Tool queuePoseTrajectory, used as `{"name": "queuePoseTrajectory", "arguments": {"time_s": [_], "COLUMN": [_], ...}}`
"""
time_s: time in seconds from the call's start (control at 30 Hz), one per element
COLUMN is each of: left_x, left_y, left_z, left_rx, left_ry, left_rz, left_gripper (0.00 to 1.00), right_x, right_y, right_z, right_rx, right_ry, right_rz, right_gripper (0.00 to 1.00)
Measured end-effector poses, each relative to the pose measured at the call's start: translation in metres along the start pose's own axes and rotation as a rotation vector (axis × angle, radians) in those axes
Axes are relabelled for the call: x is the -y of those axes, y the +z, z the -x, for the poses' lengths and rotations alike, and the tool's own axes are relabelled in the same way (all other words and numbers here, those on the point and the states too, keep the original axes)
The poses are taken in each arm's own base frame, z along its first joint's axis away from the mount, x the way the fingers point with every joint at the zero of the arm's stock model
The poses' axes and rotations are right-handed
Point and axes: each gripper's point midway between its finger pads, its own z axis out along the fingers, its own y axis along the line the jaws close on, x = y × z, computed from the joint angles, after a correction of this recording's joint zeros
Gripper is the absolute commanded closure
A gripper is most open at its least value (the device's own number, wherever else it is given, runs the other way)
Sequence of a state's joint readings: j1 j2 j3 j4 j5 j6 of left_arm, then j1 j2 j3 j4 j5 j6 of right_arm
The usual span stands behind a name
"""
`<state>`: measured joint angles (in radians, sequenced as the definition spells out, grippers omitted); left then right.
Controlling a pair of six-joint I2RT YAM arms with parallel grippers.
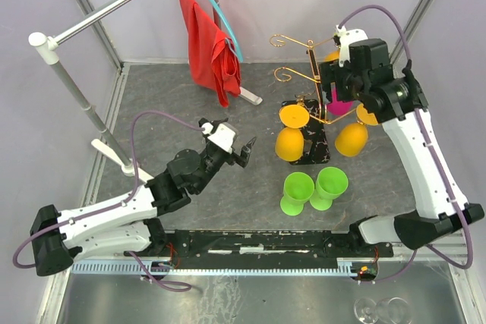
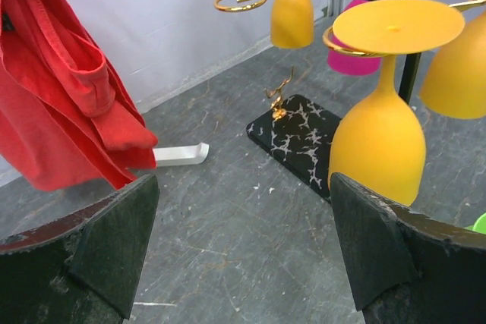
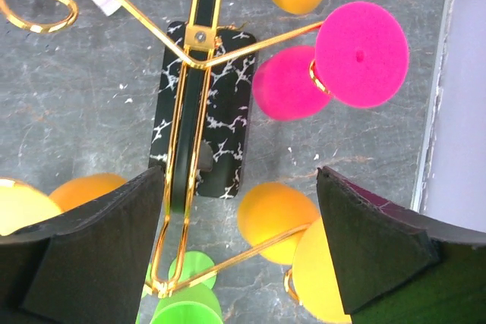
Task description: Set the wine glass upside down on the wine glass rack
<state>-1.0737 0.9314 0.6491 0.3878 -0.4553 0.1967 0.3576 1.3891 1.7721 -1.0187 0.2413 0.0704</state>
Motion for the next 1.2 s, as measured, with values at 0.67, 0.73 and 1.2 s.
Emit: {"name": "queuePoseTrajectory", "arguments": {"time_s": [0.67,0.73,1.2], "left_x": [0.012,0.012,0.01], "left_y": [0.012,0.006,0.005], "left_z": [-0.005,-0.008,-0.023], "left_rx": [-0.214,-0.231,-0.334], "left_ry": [-0.087,-0.089,-0.082], "left_rz": [-0.119,-0.125,-0.1], "left_gripper": [0.0,0.0,0.0], "right_x": [0.005,0.002,-0.032], "right_y": [-0.096,-0.097,-0.104], "right_z": [-0.056,-0.062,-0.136], "right_rx": [-0.061,-0.085,-0.301], "right_ry": [-0.007,-0.01,-0.018], "right_rz": [0.108,0.127,0.325], "right_gripper": [0.17,0.2,0.25]}}
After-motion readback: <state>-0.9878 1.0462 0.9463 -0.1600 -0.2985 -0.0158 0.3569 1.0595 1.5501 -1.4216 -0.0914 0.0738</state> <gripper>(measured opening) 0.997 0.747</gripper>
